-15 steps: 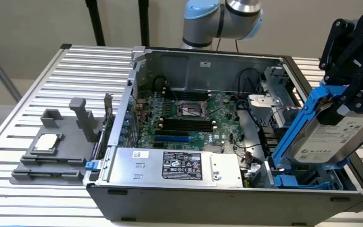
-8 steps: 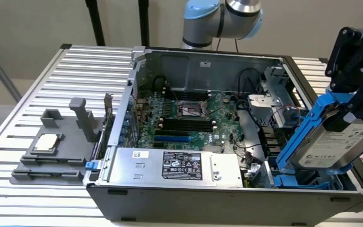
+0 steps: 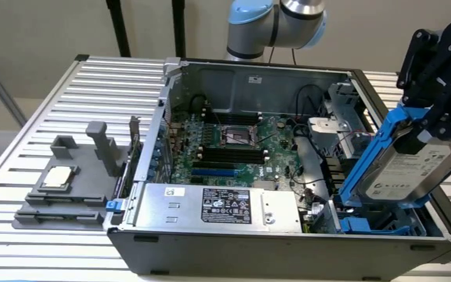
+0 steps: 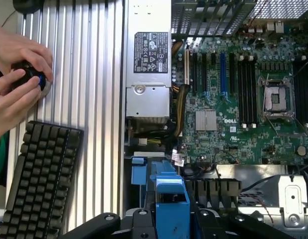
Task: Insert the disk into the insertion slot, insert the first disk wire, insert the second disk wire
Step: 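Insert the disk into the insertion slot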
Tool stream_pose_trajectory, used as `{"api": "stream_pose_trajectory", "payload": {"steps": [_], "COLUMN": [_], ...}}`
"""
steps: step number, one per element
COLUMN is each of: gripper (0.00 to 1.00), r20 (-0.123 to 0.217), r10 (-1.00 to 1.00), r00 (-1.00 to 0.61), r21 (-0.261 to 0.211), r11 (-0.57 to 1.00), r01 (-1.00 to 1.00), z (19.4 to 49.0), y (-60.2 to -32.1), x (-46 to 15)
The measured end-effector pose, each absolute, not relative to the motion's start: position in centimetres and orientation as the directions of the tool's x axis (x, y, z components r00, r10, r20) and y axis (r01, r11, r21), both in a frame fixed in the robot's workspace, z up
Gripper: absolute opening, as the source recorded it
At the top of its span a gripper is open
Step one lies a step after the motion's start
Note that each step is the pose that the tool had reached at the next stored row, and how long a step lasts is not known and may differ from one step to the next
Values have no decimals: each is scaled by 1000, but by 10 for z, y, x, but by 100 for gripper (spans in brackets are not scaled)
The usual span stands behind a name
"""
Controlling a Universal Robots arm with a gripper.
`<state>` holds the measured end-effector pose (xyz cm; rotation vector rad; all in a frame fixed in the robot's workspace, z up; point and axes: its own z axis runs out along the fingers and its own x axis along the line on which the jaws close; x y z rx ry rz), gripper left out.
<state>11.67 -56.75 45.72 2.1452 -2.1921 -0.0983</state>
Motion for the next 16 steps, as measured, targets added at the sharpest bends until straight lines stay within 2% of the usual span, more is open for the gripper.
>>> {"api": "stream_pose_trajectory", "payload": {"steps": [3,16], "gripper": [33,33], "r20": [7,7], "r10": [-1000,-1000], "r00": [-21,-21], "r21": [97,99], "r11": [22,22], "r01": [-995,-995], "z": [457,469], "y": [-561,-566], "x": [117,117]}}
